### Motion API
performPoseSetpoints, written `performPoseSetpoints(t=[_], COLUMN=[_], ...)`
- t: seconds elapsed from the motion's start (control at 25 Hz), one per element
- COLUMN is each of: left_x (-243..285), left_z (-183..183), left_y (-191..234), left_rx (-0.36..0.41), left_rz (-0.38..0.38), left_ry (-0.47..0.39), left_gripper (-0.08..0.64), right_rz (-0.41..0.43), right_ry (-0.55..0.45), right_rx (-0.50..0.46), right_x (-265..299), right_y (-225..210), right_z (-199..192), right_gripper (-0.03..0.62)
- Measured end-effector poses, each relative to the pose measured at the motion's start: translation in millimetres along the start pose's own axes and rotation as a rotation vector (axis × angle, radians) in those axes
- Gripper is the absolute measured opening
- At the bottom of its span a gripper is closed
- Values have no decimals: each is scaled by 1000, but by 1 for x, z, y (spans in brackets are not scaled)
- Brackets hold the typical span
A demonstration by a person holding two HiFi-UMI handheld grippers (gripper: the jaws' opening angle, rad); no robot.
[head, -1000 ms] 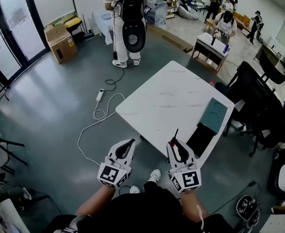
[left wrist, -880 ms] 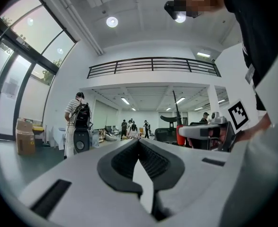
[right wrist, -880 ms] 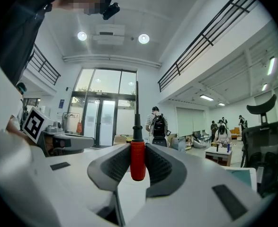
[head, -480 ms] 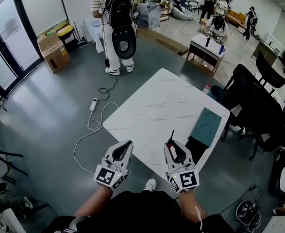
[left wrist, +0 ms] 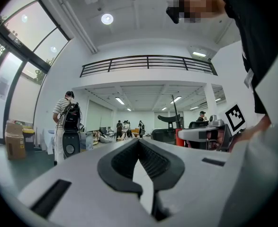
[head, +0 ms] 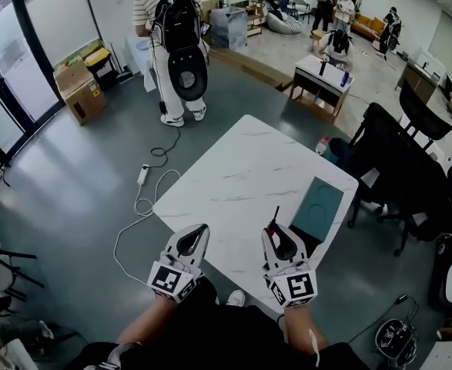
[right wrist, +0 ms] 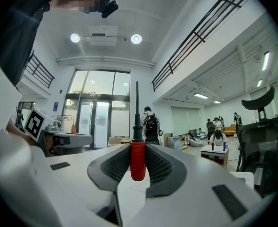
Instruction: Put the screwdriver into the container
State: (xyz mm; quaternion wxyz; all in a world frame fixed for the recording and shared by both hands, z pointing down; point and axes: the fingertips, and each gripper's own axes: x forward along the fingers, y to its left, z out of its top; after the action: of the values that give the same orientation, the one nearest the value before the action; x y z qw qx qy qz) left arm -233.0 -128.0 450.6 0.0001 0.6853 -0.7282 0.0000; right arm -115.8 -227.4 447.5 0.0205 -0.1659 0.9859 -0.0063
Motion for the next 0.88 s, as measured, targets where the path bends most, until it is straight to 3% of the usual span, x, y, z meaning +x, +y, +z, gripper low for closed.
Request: performPoseSetpoints(t=[0.36,0.88], left_x=[39,117], left_z=[-12,-26], left_y=[-8,11], left_rx=[7,23], left_rz=[-86,-296], left_ry=[16,21], left_gripper=[6,6], right_rz=[-77,-296], right_ry=[-1,35], right_rx=[19,45], right_x=[-2,17], right_y=[-29,-71], right_z=[-11,-29], right_gripper=[107,107])
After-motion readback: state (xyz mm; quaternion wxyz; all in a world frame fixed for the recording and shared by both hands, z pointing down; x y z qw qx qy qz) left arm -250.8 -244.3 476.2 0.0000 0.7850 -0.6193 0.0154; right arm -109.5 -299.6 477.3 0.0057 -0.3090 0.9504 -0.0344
